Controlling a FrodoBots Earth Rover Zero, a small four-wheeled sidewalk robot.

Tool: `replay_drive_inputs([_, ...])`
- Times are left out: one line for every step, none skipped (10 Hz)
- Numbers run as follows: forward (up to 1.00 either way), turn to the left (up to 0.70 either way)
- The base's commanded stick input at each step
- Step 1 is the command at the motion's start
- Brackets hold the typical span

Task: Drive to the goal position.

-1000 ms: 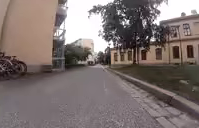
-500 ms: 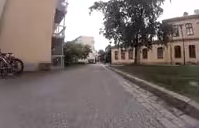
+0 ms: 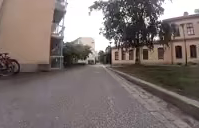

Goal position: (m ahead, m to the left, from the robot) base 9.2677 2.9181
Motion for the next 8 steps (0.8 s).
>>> replay_drive_inputs([0.60,0.00])
replay_drive_inputs([0.60,0.00])
replay_drive_inputs([0.60,0.00])
replay_drive_inputs([0.60,0.00])
replay_drive_inputs([0.60,0.00])
replay_drive_inputs([0.60,0.00])
replay_drive_inputs([0.60,0.00])
replay_drive_inputs([0.60,0.00])
